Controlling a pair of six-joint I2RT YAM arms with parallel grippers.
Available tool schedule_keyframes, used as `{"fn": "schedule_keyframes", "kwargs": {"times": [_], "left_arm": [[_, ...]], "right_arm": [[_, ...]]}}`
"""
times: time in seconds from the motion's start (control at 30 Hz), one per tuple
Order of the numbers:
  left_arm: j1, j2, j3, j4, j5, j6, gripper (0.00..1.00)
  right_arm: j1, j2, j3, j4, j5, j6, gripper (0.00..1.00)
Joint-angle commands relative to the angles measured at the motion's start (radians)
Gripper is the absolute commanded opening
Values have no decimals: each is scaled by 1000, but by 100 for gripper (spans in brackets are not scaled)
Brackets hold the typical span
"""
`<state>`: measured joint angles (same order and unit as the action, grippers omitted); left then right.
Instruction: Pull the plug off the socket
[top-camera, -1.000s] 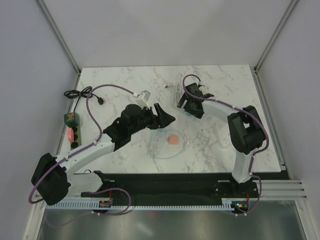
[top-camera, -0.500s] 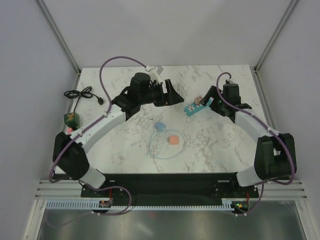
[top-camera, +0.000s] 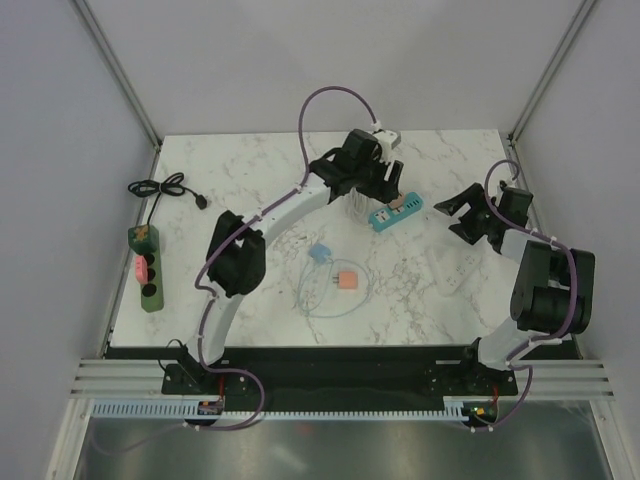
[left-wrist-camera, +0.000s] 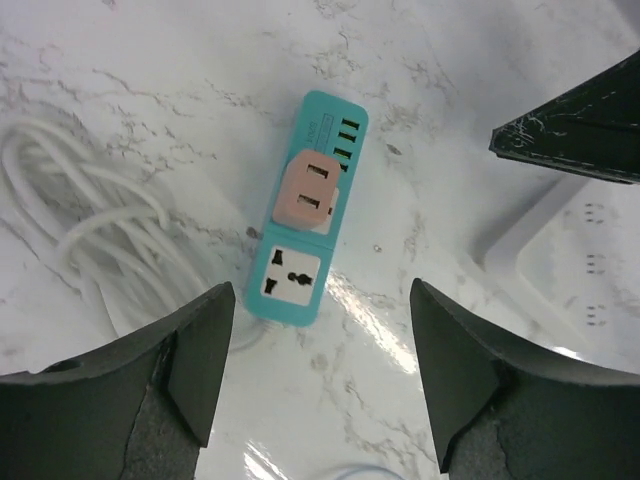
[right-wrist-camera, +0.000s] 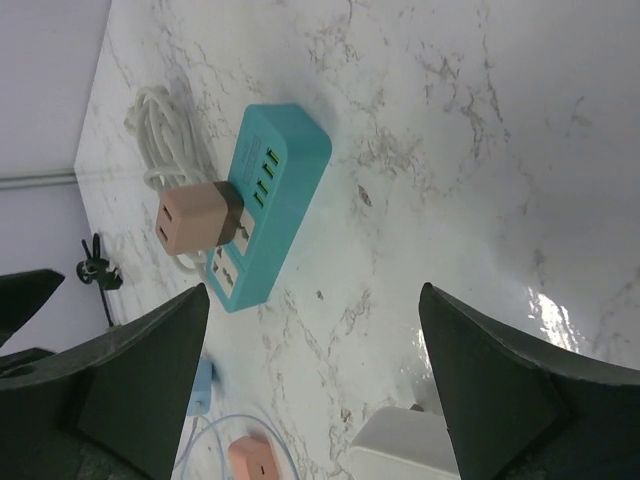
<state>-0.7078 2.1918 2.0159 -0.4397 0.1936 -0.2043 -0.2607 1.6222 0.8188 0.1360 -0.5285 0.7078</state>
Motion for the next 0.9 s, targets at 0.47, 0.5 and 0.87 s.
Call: {"fn": "schedule_keyframes", "kwargs": {"times": [0.47,0.5,0.87], "left_arm": [[-73,333,277,151,-189,309,77],[-73,341,279,153,-191,303,75],[-78,362,276,223,-105,247,40]], "right_arm": [[6,-18,-86,228,-137,59,93],[8,-15,-87,237,-139,61,93],[15,64,-69,257,-137,70,93]]}}
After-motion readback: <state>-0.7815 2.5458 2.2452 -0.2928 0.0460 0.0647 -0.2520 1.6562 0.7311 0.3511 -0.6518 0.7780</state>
